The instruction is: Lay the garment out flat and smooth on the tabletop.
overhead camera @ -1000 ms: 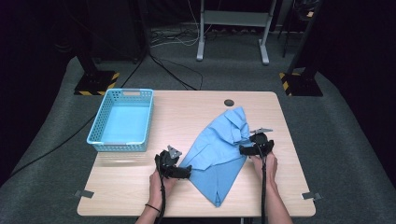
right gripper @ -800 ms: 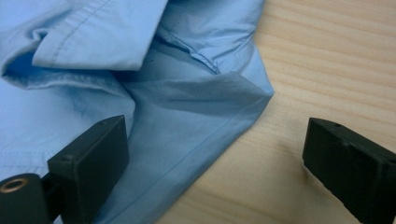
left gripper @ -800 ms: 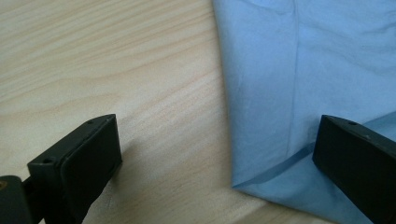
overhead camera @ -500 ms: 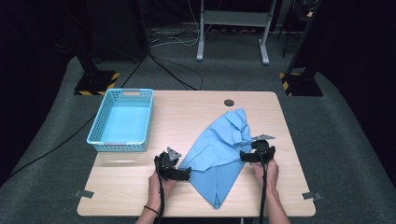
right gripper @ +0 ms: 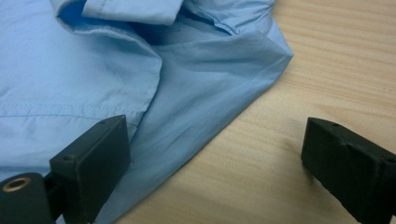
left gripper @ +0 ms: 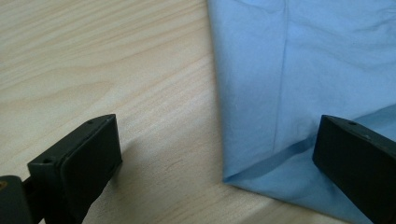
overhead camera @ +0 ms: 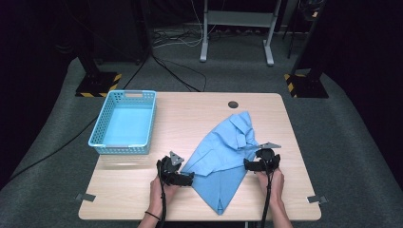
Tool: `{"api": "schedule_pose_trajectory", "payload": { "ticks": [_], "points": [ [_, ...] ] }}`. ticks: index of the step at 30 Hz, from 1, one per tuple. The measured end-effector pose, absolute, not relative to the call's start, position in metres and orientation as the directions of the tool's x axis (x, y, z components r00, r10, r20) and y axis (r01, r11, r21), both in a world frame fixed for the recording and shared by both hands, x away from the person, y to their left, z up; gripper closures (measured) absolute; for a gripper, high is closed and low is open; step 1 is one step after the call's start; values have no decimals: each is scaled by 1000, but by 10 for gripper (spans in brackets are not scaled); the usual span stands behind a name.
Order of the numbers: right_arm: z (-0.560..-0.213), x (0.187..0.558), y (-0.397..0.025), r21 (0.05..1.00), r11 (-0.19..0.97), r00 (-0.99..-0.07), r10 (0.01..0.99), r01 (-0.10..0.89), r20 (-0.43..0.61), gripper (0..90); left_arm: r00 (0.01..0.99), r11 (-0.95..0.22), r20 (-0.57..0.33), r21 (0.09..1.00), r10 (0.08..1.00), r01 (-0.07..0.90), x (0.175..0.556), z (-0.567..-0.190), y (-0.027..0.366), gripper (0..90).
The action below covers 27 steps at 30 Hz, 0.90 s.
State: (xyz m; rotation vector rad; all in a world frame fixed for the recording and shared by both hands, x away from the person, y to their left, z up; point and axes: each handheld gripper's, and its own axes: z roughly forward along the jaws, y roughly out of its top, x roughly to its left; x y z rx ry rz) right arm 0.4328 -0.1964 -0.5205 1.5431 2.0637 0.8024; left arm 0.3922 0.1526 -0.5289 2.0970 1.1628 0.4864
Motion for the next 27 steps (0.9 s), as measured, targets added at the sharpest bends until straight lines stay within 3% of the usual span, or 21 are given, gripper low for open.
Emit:
{"api": "schedule_pose_trajectory", "payload": {
  "ticks": [27],
  "points": [
    [-525,396,-187,720,202,-290,957,664,0,86,581,-406,-1,714,814,570,381,-529,159,6]
  ]
}}
